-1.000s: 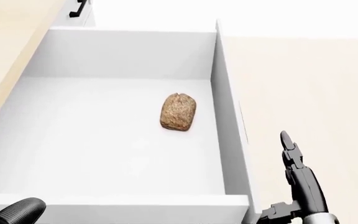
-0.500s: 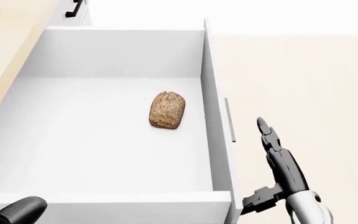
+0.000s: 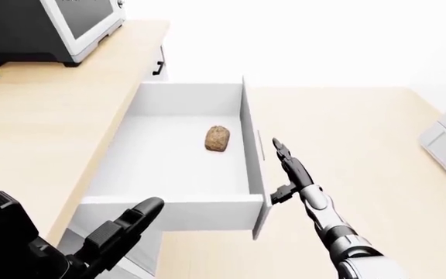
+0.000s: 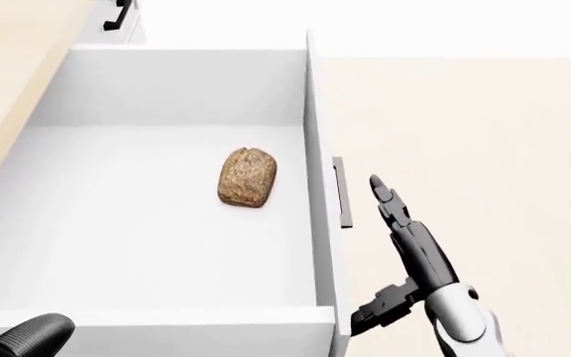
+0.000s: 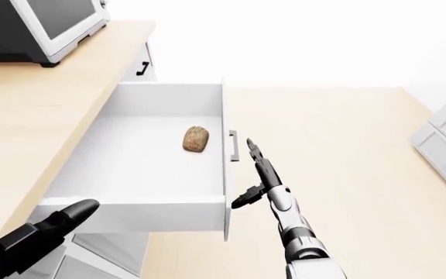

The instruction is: Close the right drawer.

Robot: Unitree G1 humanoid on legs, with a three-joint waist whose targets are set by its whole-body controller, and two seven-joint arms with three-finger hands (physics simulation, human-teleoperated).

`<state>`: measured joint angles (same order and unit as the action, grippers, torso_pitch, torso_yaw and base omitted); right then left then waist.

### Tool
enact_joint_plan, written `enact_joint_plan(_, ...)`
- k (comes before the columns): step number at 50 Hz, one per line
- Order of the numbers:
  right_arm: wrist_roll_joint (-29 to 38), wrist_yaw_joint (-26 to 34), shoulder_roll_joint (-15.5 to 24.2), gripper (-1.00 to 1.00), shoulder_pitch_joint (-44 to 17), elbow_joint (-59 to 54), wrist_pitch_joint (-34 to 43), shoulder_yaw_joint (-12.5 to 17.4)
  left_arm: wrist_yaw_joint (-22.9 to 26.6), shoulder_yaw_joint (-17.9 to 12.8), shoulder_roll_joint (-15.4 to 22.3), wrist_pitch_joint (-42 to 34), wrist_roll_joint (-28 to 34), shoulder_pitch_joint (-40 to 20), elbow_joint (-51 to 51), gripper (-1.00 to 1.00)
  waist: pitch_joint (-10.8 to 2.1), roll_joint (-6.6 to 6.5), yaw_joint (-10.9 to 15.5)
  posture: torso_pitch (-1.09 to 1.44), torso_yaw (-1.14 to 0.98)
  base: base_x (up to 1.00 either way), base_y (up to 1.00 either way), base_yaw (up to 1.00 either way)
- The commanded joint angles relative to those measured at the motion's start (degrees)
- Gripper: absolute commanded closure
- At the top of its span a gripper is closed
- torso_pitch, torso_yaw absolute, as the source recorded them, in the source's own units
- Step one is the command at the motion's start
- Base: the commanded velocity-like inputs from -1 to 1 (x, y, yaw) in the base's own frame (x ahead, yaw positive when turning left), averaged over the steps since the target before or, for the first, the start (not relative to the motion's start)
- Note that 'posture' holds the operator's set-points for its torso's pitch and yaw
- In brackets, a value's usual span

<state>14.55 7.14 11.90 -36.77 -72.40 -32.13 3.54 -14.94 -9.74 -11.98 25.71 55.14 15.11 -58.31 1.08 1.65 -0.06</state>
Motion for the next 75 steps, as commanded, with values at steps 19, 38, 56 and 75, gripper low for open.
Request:
enact_joint_plan(19, 0.93, -0.41, -2.53, -1.0, -5.35, 2.06, -2.04, -0.45, -0.27, 0.09, -0.06, 0.24, -0.55, -0.45, -1.69, -1.0, -1.36, 0.04, 0.33, 0.0, 0.0, 0.0, 0.0, 0.0)
enact_joint_plan(38, 2.58, -0.24, -4.07, -1.0, -7.11, 1.48, -1.49, -1.03, -0.26, -0.06, -0.39, 0.7, -0.77, -0.19, -1.69, -1.0, -1.3, -0.05, 0.47, 0.0, 0.0, 0.0, 0.0, 0.0)
enact_joint_plan(56, 4.13, -0.16, -5.76, -1.0, -8.94, 1.42, -0.7, -1.87, 0.37, -0.98, -0.73, 0.75, -1.42, -0.91, -1.69, -1.0, -1.18, -0.11, 0.45, 0.0, 0.0, 0.0, 0.0, 0.0)
enact_joint_plan(75, 7.82, -0.43, -8.09, -1.0, -10.15, 0.68, -0.36, -3.32, 0.58, -1.17, -0.72, 0.65, -1.97, -0.89, -1.69, -1.0, -1.25, -0.15, 0.51, 0.0, 0.0, 0.0, 0.0, 0.0)
